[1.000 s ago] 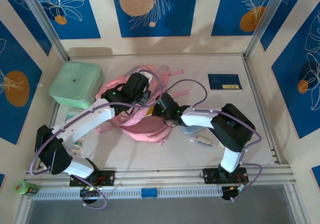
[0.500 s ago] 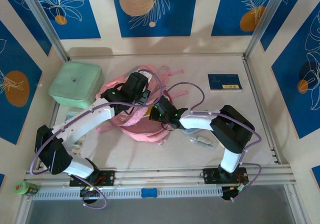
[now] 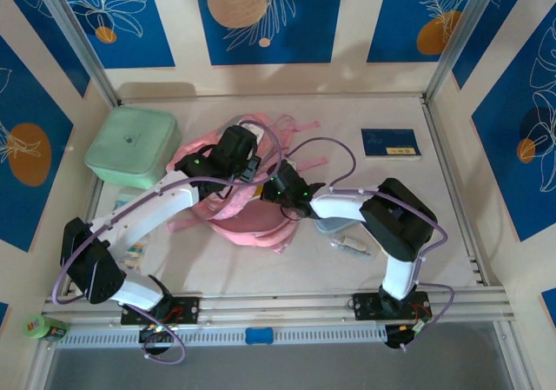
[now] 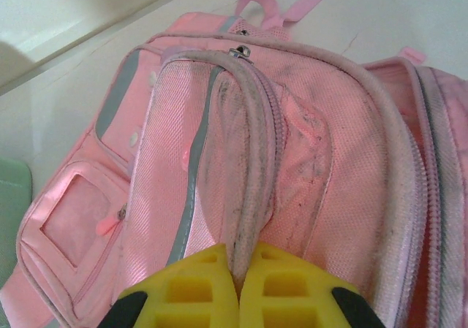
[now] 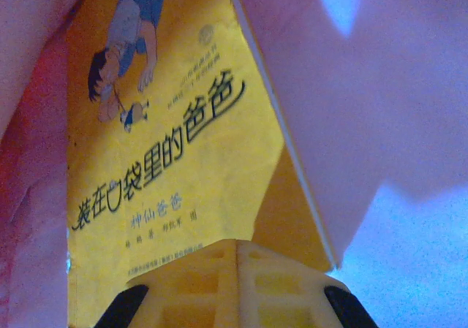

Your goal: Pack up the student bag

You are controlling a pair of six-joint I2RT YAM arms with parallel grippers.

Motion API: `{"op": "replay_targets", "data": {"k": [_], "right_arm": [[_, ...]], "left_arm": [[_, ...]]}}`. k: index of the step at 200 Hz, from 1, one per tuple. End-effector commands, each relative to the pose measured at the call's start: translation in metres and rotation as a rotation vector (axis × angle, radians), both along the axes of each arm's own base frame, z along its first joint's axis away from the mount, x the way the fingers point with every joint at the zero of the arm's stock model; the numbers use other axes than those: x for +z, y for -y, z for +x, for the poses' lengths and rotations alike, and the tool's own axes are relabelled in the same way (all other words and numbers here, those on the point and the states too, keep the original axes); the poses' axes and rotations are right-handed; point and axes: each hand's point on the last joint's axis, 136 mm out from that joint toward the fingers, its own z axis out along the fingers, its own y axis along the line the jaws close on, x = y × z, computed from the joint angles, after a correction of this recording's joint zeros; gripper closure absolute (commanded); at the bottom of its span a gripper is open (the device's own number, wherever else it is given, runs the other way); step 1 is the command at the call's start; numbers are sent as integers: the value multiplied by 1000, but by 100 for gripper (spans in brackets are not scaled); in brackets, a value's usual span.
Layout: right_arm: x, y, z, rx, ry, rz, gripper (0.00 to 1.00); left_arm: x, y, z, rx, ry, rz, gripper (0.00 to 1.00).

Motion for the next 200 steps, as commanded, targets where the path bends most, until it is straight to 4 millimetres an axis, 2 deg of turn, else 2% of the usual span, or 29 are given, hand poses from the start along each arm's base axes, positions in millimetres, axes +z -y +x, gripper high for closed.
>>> {"op": "replay_targets", "data": {"k": [1,34,60,92,112,125,151,166,182,200], "right_arm": [[16,-3,14,24,80,-4,96],[39,-3,-12,135,102,62,94],[53,24,-34,120,75,22,91],[56,76,-54,54,24,-83,87],[62,104,-66,36,-1,-116,78],[61,128,-71,-10,-59,-154,76],[59,179,-78,-130,-178,-178,70],[59,209,-83,-242,-235,-149,60],[63,228,-84,-308,-259,-101,48],[71,250,-81,-366,-239,-110,36]], "left_arm": [[25,1,7,19,63,-68,100],[21,-2,6,26,55,-62,100],[6,-1,2,25,16,-73,100],[-33,6,-8,27,-103,-104,100],[-61,10,-16,27,-176,-123,100],[-78,14,-23,9,-223,-133,100],[-108,10,-39,6,-312,-116,100],[-119,6,-47,6,-342,-101,100],[-124,1,-52,17,-359,-96,100],[-121,11,-56,-4,-389,-144,98]]}}
